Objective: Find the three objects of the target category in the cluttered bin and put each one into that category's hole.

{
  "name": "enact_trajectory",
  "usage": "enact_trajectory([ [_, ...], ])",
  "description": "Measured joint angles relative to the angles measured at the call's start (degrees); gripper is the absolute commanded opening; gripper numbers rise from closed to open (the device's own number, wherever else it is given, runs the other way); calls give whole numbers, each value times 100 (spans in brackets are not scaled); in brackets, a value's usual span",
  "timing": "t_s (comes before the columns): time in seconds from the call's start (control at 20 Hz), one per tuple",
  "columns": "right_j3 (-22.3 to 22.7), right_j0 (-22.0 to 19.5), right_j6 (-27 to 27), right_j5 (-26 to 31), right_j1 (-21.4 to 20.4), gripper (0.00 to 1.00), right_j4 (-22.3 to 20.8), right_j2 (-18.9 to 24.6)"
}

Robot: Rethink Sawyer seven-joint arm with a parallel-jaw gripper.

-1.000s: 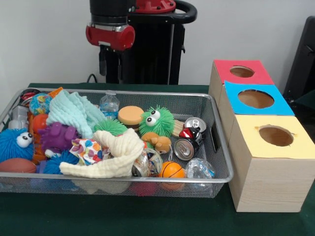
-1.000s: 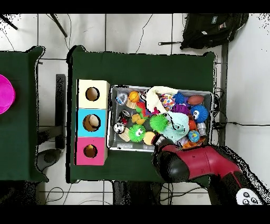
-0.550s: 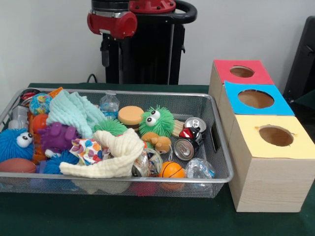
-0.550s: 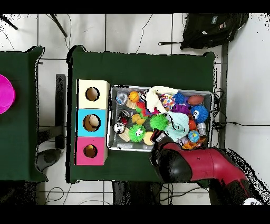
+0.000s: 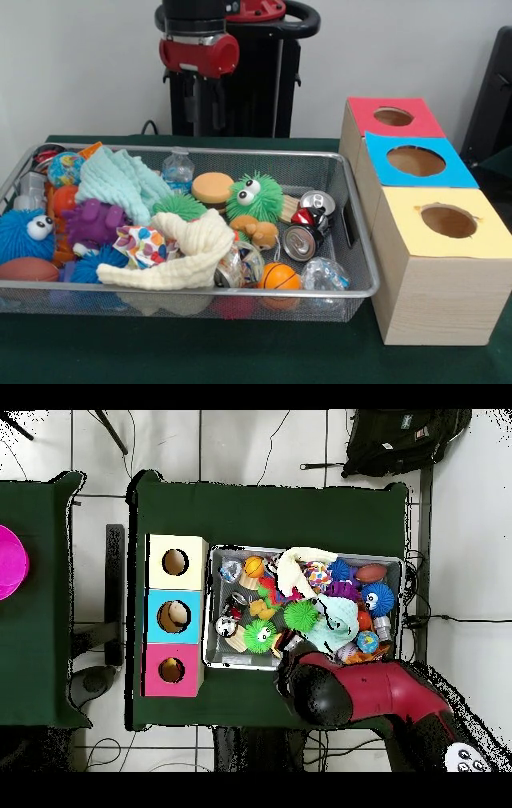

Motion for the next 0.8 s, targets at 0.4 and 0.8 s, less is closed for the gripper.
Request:
enact_trajectory([
  [0.4, -173, 431, 0, -589, 474, 100, 2, -244],
  [0.8, -232, 463, 0, -646, 647, 100, 34, -246],
])
